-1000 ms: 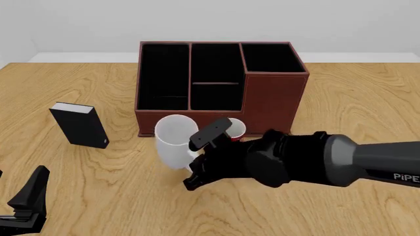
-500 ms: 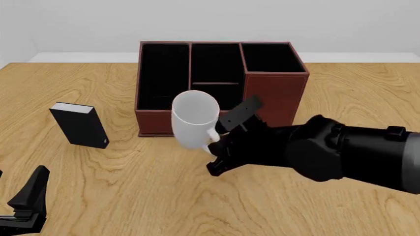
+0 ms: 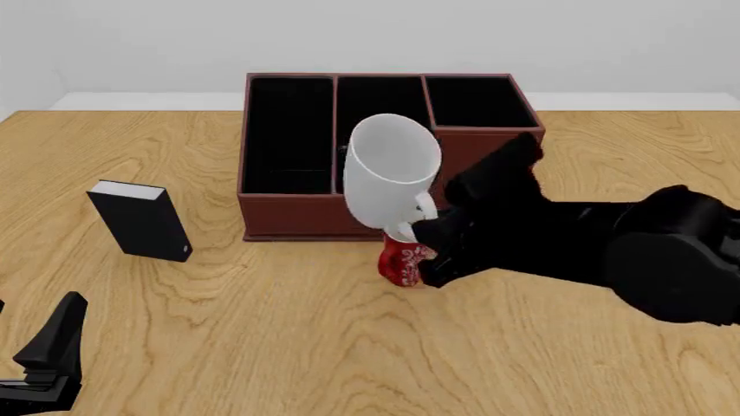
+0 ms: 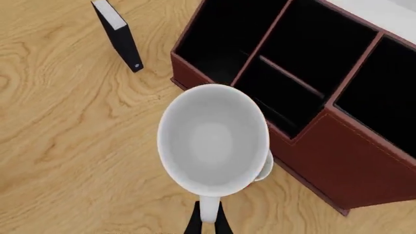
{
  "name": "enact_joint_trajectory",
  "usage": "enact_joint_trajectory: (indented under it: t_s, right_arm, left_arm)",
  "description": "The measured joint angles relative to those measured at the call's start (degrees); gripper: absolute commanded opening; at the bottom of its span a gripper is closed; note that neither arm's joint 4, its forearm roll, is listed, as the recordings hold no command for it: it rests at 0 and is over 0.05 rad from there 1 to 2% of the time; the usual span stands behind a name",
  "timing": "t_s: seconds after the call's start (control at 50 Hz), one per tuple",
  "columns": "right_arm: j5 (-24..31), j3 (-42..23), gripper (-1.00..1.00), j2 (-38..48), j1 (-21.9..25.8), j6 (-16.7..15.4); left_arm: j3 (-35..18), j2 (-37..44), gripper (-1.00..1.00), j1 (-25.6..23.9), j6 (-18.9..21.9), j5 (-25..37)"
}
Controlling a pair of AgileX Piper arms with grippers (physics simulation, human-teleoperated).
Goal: Pick up the white mug and place it to the right of the caddy.
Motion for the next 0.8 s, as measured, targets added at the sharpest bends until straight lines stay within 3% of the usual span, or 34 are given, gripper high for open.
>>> enact_joint_trajectory:
  t_s: [0.8]
  right_arm:
    - [5.3, 3.8, -1.00, -13.1, -18.1, 1.9]
  left_arm:
    - [0.0, 0.0, 1.00, 0.0, 0.0, 0.0]
